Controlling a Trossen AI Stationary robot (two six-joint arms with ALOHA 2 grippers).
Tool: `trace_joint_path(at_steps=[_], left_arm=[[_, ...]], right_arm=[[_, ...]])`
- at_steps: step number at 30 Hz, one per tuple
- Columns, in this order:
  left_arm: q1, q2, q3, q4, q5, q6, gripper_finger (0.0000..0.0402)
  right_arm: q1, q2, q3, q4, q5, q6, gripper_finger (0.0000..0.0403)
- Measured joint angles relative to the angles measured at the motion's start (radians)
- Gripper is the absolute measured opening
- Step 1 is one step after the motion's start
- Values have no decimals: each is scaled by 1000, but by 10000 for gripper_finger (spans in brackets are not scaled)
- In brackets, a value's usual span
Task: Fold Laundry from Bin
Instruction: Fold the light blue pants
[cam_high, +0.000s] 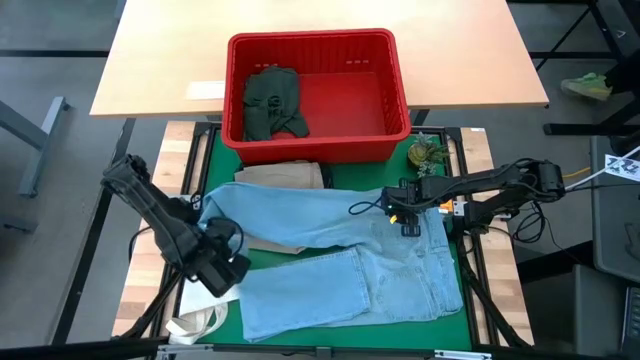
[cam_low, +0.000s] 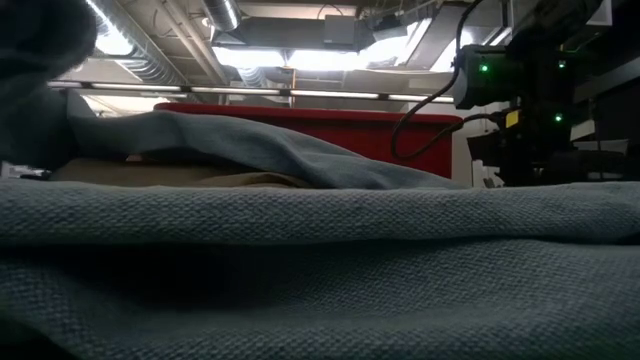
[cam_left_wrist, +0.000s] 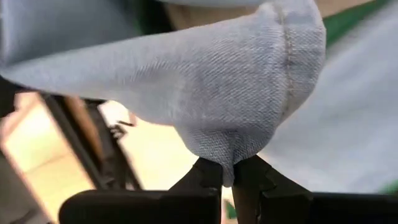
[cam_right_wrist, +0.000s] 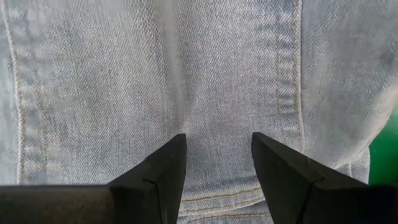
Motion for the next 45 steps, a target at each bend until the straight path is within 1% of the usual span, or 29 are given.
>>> trace_joint_path(at_steps=[3, 6, 13, 16, 20, 22, 26, 30, 34, 37, 40, 45], left_arm=[[-9, -2, 70, -2, -59, 0, 7], [-10, -7, 146, -2, -151, 30, 7], [-9, -39, 339, 0, -383, 189, 12], [-9, -68, 402, -1, -501, 257, 13], [3, -112, 458, 0, -647, 343, 14], [18, -135, 472, 0, -692, 387, 14], [69, -169, 475, 2, -707, 440, 15], [127, -192, 475, 13, -697, 510, 15], [176, -214, 475, 37, -649, 618, 16], [196, -254, 475, 88, -642, 702, 16], [207, -317, 475, 167, -668, 773, 16], [222, -410, 475, 282, -740, 878, 16]], right_arm=[[0, -9, 22, -1, -3, -2, 184], [0, -21, 61, -4, -4, -42, 184], [0, -29, 190, 17, -8, -128, 184], [0, -29, 219, 109, -11, -154, 184], [0, -29, 222, 270, -49, -186, 184], [0, -29, 222, 346, -67, -188, 184], [0, -29, 222, 528, -101, -189, 184], [0, -29, 222, 760, -165, -163, 184], [0, -29, 222, 1009, -234, -47, 184], [0, -29, 222, 1158, -284, 4, 184], [0, -29, 222, 1227, -308, 24, 184], [0, -28, 222, 1232, -287, 62, 184]])
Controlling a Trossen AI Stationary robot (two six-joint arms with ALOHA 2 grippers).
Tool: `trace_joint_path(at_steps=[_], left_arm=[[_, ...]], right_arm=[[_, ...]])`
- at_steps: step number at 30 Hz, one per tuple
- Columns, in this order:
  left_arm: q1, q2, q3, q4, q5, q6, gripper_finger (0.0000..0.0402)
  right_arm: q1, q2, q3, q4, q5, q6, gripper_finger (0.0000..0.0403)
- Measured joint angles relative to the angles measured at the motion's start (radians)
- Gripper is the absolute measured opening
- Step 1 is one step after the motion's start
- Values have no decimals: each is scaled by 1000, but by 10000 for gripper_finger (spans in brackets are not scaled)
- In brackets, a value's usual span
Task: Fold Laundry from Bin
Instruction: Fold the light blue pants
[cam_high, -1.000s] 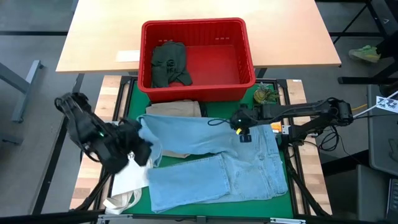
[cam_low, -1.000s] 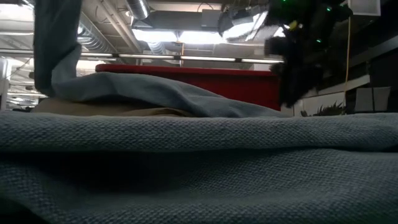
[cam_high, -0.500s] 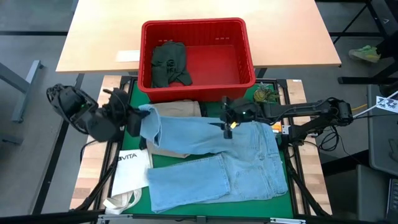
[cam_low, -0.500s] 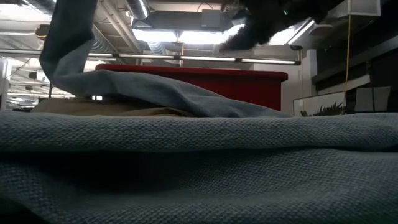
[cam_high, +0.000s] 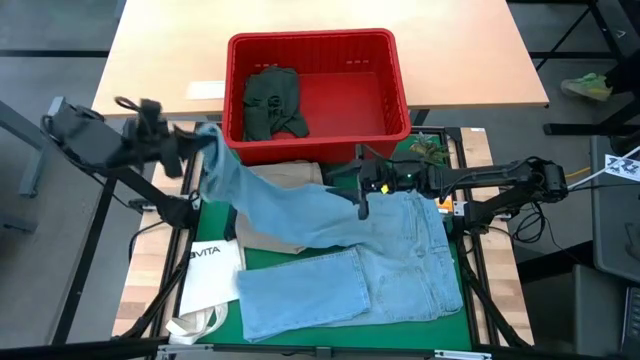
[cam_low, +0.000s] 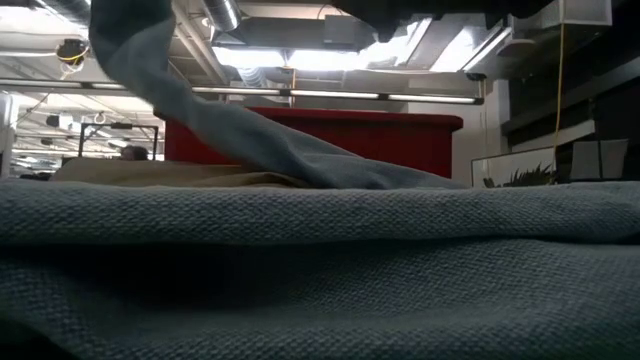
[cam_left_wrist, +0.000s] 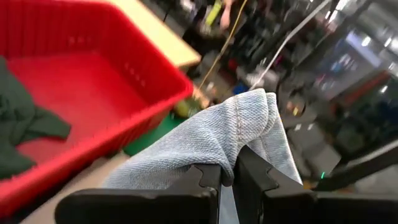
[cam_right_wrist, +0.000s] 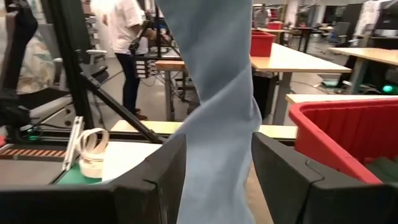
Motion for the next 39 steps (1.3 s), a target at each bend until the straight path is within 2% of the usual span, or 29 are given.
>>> trace_joint_path(at_steps=[4, 10, 14, 17, 22, 28, 32, 36, 39], left_arm=[[4, -36, 0, 37, -22, 66, 16], [4, -51, 0, 35, -21, 95, 16], [4, -49, 0, 33, 23, 136, 16], [3, -44, 0, 32, 120, 144, 16], [3, -32, 0, 14, 378, 136, 16], [3, -1, 0, -154, 701, 6, 16], [3, 18, -3, -293, 779, -116, 16], [3, 13, -20, -263, 791, -122, 16], [3, 14, -20, -266, 760, -117, 16]], right_arm=[[0, 0, 0, 14, 51, 2, 184], [0, 0, 0, 140, 52, 52, 184], [0, 0, 0, 214, 53, 59, 184], [0, 0, 0, 197, 52, 59, 184], [0, 0, 0, 28, 39, 55, 184], [0, 0, 0, -151, 52, 54, 184], [0, 0, 0, -182, 52, 54, 184], [0, 0, 0, -180, 54, 54, 184], [3, 0, 0, -161, 70, 79, 184]])
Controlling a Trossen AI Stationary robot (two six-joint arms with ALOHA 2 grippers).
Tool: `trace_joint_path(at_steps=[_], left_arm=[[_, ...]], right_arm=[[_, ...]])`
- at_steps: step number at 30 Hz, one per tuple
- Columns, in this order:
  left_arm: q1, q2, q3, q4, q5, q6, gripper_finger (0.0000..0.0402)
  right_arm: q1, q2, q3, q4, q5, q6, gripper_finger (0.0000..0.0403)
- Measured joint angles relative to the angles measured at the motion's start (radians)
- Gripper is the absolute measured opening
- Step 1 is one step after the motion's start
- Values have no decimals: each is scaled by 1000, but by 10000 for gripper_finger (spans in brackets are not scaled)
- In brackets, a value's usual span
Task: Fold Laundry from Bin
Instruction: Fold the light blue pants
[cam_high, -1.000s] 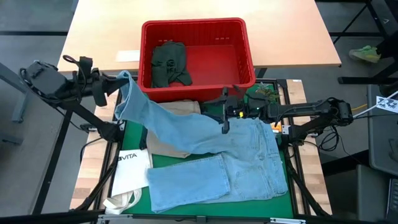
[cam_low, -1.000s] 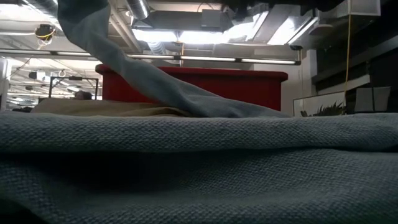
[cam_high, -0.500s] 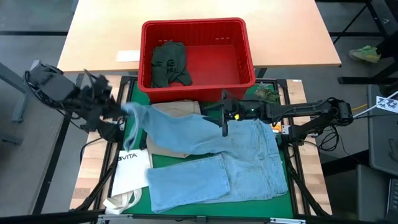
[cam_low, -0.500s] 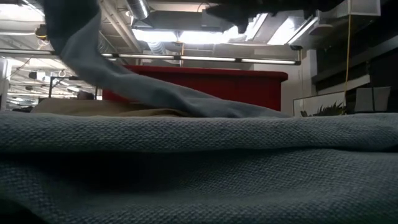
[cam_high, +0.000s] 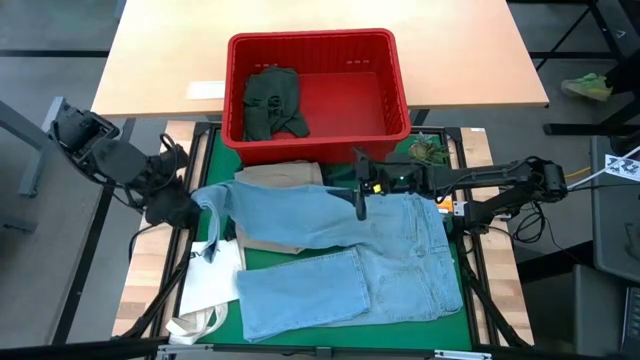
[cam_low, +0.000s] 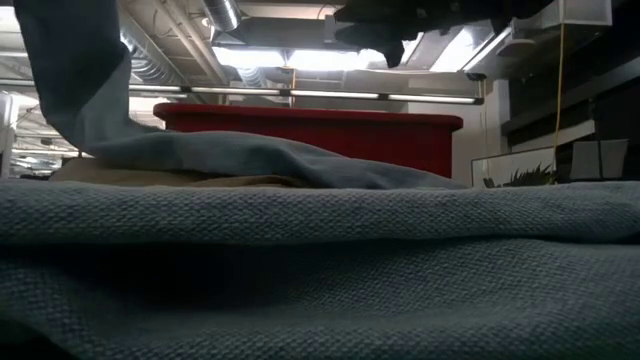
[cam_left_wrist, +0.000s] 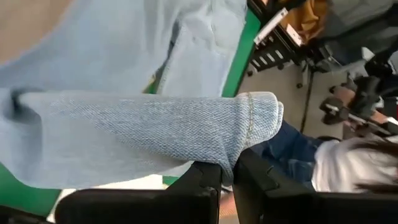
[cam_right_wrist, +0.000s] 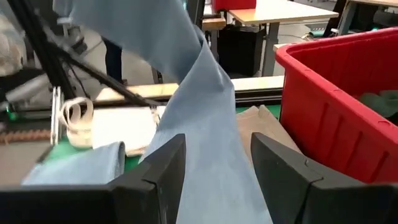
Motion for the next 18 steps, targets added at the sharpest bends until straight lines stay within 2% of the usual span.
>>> trace_joint_path(at_steps=[5, 8, 14, 18], left_arm=[[0, 19, 0, 5, -115, 66, 16], [1, 39, 0, 57, -144, 100, 16], [0, 110, 0, 239, -146, 203, 16], [12, 192, 0, 282, -145, 251, 16]], right_arm=[[65, 42, 0, 190, 25, 47, 184], [110, 77, 1, 308, 25, 46, 184], [135, 141, 52, 269, 41, 45, 184], [134, 166, 70, 238, 38, 45, 184]])
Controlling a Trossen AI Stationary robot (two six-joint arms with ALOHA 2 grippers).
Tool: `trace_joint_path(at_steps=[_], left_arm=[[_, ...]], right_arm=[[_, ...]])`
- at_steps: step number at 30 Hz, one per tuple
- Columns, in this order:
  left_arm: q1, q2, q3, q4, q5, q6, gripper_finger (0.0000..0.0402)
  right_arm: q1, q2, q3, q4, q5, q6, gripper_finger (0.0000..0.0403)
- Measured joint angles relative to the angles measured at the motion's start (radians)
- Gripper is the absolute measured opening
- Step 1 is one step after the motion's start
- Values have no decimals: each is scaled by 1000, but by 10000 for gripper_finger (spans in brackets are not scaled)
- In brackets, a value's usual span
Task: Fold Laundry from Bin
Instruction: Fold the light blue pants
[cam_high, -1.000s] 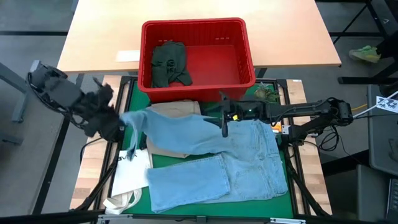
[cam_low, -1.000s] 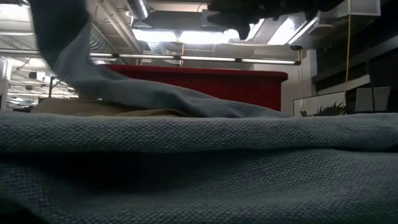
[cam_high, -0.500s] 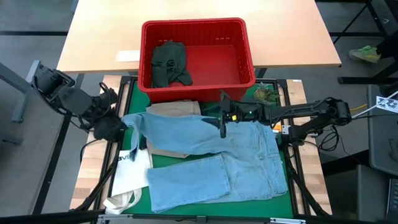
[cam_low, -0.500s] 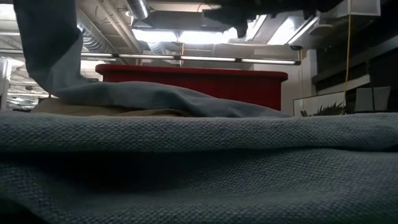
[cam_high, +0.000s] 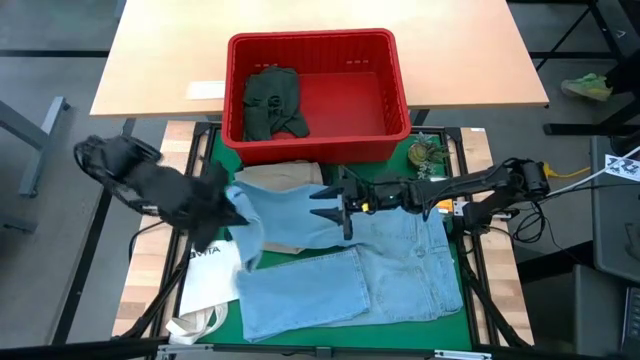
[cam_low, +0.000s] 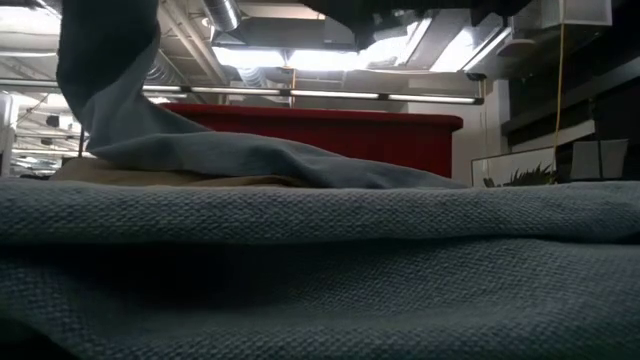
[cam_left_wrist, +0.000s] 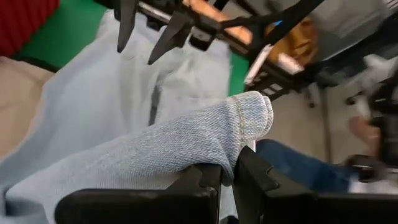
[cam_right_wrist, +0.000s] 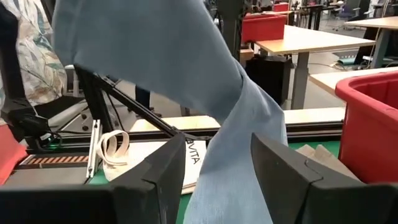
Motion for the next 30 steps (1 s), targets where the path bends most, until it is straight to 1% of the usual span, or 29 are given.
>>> trace_joint_path(at_steps=[6, 10, 12, 16, 20, 25, 30], left_arm=[[55, 141, 0, 2, 7, 2, 16], [120, 227, 0, 3, 95, 26, 16], [151, 270, 0, 3, 140, 57, 16], [211, 339, 0, 3, 183, 88, 16], [258, 375, 0, 3, 186, 89, 16], [288, 383, 0, 4, 186, 89, 16], [292, 383, 0, 29, 186, 92, 16]], right_arm=[[0, -14, 0, 5, -97, 0, 184], [0, -21, 1, 0, -151, 1, 184], [1, -22, 1, -15, -161, 1, 184], [1, -22, 1, -81, -154, 1, 184], [1, -19, 1, -142, -102, 1, 184], [1, -19, 0, -130, -57, 1, 184], [3, -19, 0, -121, -42, 0, 184]])
